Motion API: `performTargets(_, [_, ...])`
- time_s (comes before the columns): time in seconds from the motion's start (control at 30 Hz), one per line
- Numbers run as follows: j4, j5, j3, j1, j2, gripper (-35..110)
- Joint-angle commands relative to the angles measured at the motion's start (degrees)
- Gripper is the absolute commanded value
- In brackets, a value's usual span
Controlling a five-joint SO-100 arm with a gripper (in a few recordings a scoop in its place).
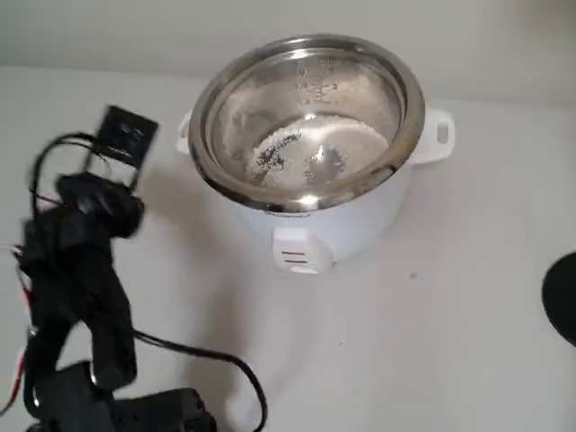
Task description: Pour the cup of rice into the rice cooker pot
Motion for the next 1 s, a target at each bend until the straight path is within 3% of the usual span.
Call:
performTargets(0.0, [-9.8, -3.4, 7.2, 4.2, 5.5, 23])
performTargets(0.3, [-36.2, -14.0, 23.8, 6.2, 1.7, 25])
performTargets(0.7, [-66.3, -22.8, 27.9, 7.8, -16.6, 27])
performTargets(0.87, [-90.8, -32.0, 27.3, 6.8, -32.0, 28])
performTargets(0.97, [-98.6, -34.7, 26.0, 6.7, -38.7, 30])
